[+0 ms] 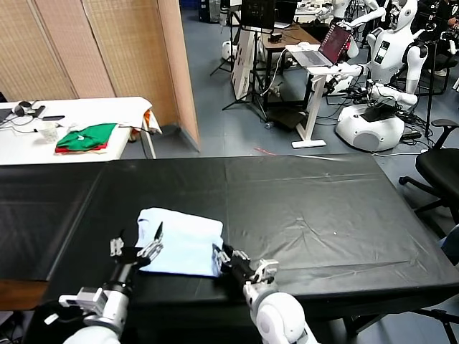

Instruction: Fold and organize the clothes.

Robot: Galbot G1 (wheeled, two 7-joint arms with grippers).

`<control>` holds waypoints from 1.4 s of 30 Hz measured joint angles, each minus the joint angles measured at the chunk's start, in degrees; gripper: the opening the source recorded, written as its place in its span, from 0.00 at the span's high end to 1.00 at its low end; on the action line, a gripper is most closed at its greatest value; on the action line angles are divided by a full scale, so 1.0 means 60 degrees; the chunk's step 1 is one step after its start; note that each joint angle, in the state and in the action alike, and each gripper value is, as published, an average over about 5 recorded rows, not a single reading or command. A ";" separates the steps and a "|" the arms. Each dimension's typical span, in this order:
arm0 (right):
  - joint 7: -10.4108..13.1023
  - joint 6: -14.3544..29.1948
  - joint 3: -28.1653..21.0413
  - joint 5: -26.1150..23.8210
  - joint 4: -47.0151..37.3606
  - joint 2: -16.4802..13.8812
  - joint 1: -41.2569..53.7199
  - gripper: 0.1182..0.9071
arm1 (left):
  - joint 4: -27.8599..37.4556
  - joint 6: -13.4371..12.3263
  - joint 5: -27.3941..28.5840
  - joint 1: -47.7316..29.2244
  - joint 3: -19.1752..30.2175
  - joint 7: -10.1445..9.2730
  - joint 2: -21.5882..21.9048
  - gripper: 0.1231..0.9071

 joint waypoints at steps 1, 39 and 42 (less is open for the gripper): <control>0.0037 -0.0071 0.0042 0.0008 0.0062 -0.0030 -0.0027 0.80 | 0.0004 -0.0013 -0.0003 0.0021 -0.0035 0.0002 -0.0003 0.00; 0.0227 0.0474 0.2685 -0.2431 0.3968 -0.1801 -0.3383 0.00 | -0.0330 0.0248 -0.0492 0.1101 -0.0397 -0.0534 0.0967 0.00; 0.0464 0.1276 0.2722 -0.2967 0.4253 -0.1718 -0.4004 0.00 | -0.0381 0.0288 -0.0670 0.1419 -0.0410 -0.0645 0.1111 0.00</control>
